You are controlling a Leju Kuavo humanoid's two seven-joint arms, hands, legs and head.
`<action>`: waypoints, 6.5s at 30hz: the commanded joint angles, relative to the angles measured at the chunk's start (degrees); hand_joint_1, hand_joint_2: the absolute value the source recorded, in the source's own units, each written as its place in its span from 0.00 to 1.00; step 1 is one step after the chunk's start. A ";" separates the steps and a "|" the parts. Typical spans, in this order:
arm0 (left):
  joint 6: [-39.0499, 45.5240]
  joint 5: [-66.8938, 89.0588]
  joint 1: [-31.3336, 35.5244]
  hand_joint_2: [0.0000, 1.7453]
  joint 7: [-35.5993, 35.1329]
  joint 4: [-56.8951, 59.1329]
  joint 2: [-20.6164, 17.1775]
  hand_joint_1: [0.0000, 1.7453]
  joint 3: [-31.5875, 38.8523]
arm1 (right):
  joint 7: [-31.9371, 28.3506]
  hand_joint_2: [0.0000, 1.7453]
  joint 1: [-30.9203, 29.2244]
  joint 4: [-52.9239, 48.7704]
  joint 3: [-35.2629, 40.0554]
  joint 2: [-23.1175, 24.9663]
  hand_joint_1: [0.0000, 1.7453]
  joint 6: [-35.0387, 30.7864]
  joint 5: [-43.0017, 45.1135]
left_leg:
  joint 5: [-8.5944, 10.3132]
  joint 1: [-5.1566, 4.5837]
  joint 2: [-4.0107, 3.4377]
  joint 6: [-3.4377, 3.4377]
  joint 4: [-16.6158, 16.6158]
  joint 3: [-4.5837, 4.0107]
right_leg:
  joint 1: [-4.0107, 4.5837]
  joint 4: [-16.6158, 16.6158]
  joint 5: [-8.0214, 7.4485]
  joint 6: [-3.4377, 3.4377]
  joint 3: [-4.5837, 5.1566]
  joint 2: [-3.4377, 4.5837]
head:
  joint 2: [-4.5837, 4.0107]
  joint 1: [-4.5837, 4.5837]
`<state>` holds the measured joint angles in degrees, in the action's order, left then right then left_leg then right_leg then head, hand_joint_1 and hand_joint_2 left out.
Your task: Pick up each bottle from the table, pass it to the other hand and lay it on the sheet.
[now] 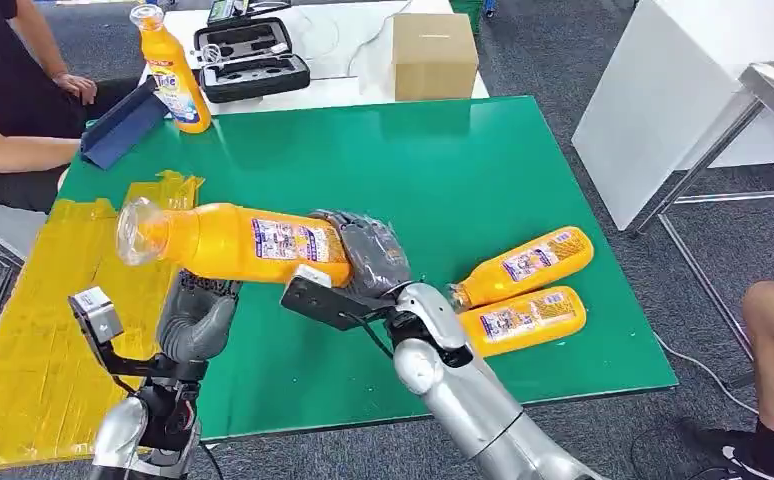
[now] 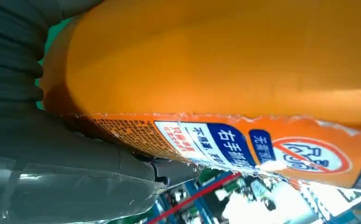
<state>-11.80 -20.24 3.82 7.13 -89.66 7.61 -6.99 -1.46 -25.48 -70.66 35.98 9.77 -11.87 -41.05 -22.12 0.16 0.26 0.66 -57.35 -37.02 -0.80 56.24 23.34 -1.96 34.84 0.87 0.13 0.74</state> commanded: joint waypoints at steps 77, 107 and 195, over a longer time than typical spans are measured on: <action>10.61 47.61 4.55 1.00 7.22 -2.33 -7.94 1.00 10.48 | -1.63 0.00 12.11 -31.28 -10.78 -17.25 0.00 5.86 -2.86 | -0.05 0.02 0.24 -0.03 -0.04 0.12 | 0.04 0.00 0.10 0.07 -0.19 -0.35 | 0.00 0.00; 25.02 109.27 26.34 1.00 -8.42 53.46 -16.31 1.00 -1.55 | -2.29 1.00 17.48 -39.72 -19.93 -30.76 0.00 16.76 10.62 | 0.06 -0.02 0.00 -0.08 0.01 0.19 | 0.00 -0.02 -0.10 0.15 -0.17 -0.17 | 0.00 0.02; 28.28 56.11 14.78 0.00 9.16 7.80 -9.58 0.00 4.30 | 6.86 1.00 15.78 -19.17 -12.50 -47.91 0.00 32.06 8.25 | 0.09 0.04 -0.16 -0.06 0.10 0.33 | 0.06 -0.18 -0.24 0.13 -0.34 -0.01 | 0.00 0.02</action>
<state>16.17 36.28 17.28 16.48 -83.56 -3.00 -0.24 6.19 -0.22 -101.09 11.64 -43.80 20.98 -30.18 -21.94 0.08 0.27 0.68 -57.35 -37.08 -0.87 56.27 23.11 -1.95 34.89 0.76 0.13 0.76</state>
